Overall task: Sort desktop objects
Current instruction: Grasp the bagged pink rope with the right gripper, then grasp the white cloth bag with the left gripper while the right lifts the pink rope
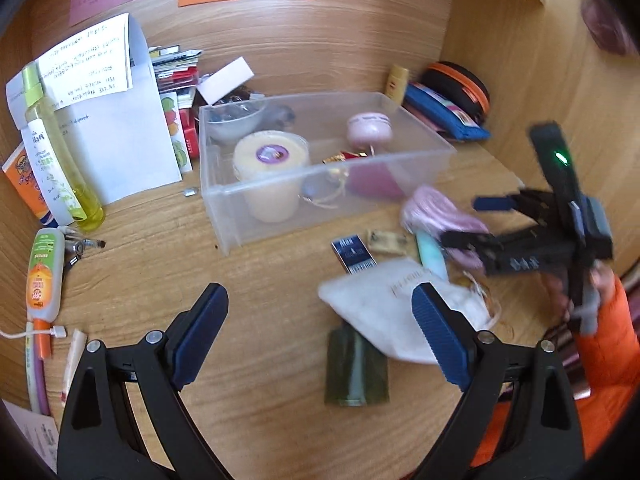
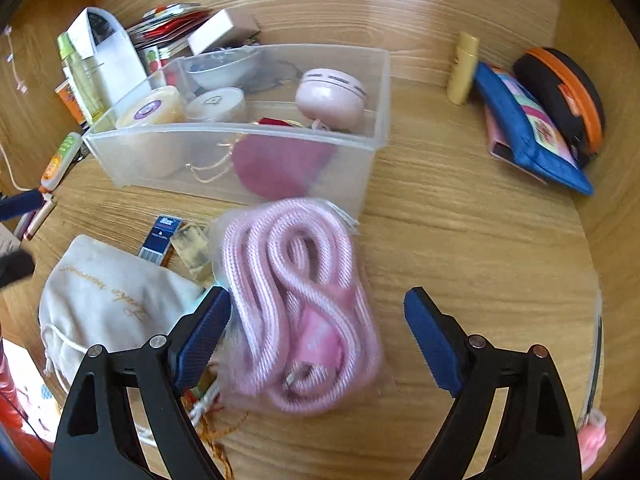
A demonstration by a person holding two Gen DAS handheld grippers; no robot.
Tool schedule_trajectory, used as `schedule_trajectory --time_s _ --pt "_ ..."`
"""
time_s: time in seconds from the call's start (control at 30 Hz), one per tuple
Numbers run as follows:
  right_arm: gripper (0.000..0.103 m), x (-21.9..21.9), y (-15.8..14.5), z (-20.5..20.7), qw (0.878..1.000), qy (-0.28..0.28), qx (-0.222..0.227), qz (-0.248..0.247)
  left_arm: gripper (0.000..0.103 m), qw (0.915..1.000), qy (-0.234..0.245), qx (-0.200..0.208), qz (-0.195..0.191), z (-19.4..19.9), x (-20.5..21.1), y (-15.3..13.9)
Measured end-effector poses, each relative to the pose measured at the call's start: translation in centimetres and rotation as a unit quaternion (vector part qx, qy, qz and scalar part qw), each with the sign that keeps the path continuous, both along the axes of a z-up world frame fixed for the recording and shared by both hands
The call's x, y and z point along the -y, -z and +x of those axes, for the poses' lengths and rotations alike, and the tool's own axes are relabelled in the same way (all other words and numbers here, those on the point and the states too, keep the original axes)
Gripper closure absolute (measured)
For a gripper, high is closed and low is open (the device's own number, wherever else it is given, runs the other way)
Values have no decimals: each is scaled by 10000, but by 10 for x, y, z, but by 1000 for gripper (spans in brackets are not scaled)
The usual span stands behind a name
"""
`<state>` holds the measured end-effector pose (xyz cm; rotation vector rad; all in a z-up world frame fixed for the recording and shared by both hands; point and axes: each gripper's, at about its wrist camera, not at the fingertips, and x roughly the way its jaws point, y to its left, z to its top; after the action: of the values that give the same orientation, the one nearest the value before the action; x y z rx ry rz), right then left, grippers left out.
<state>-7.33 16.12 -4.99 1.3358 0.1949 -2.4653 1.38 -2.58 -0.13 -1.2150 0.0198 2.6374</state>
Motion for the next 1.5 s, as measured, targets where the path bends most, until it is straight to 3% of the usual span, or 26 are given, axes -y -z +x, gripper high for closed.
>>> schedule_trajectory --time_s 0.2,0.37,0.73,1.1,1.33,1.5 --pt "18 4 11 -13 9983 -266 263 -439 8 9996 6 94 -269 20 -7 3" --pt "38 -3 7 -10 9971 -293 156 -681 6 9991 221 230 -272 29 -21 9" --pt "40 -34 -12 -1 9941 -144 -69 -1076 6 9914 746 596 -899 6 -65 42" --pt "40 -55 -16 1 9927 -49 -114 -1201 6 9884 1072 814 -703 -29 -88 52" --pt "40 -60 -17 -2 9918 14 -148 -1273 6 9860 1094 1253 -115 -52 -98 58" --pt "40 -61 -15 -2 9915 28 -125 -1296 8 9882 992 1157 171 -59 -102 54"
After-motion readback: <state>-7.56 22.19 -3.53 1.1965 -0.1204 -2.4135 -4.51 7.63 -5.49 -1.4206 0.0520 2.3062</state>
